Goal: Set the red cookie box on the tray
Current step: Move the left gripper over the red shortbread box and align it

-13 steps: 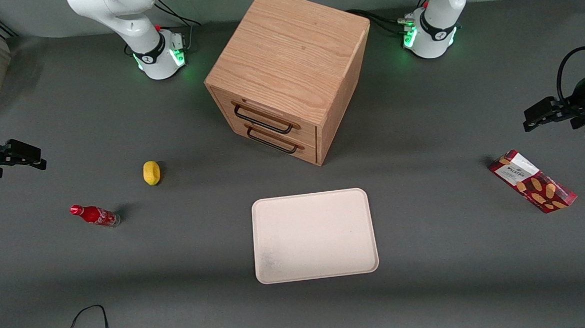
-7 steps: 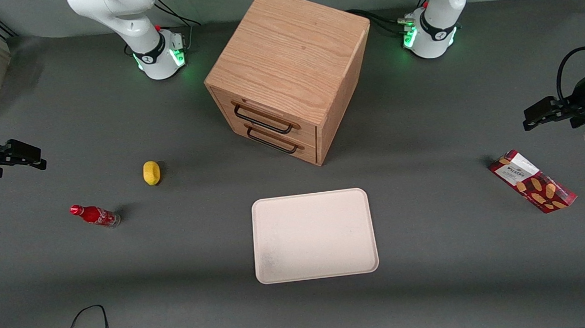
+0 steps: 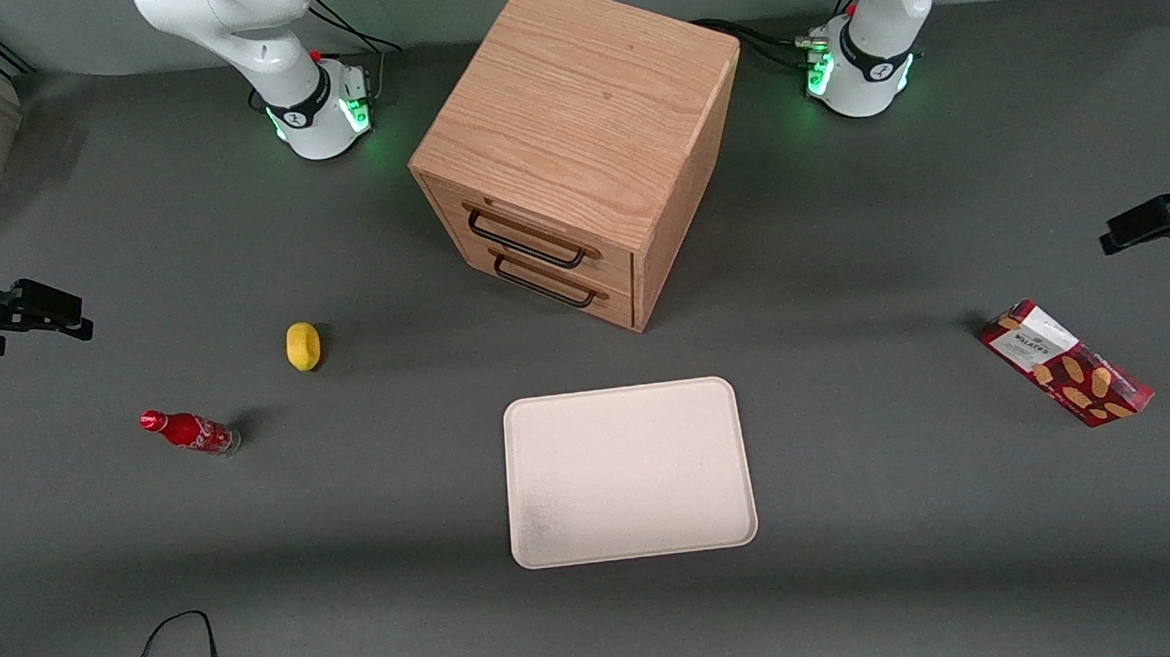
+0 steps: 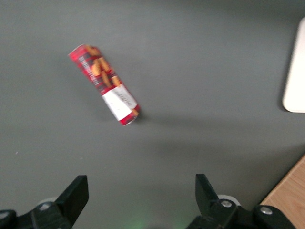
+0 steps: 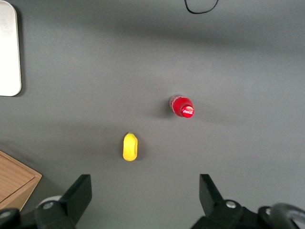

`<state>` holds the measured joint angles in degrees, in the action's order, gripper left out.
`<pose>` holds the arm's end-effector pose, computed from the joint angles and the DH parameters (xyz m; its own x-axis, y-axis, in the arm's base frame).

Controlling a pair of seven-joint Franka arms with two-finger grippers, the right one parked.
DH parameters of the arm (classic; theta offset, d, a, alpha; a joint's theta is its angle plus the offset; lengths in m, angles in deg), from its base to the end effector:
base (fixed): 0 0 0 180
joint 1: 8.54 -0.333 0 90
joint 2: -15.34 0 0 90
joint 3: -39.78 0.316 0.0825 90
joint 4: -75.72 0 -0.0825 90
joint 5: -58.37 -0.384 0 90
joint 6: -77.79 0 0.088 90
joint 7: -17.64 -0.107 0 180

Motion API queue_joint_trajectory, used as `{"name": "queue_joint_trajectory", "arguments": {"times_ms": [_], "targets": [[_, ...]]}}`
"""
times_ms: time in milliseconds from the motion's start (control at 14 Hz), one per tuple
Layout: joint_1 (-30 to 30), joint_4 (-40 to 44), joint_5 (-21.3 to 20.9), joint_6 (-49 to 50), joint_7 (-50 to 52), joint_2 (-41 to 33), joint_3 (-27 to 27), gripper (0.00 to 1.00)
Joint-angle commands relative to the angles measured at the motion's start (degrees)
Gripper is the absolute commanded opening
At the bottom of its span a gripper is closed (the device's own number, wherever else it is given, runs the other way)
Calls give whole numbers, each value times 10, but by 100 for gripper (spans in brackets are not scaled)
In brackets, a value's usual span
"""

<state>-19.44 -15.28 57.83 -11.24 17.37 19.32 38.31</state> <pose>0.5624 0.0949 0.5758 0.9819 0.1583 -0.1037 0.1585 -0.9873 -0.0071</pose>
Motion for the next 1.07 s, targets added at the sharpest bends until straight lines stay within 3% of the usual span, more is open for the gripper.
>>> {"name": "queue_joint_trajectory", "arguments": {"times_ms": [0,429,714,1000], "targets": [[-60,-15,-3,-14,14,-2,-4,100],[-91,-33,-2,-36,141,0,-3,100],[-96,-101,-2,-112,186,-3,-3,100],[-104,-199,9,-258,193,14,-3,100]]}}
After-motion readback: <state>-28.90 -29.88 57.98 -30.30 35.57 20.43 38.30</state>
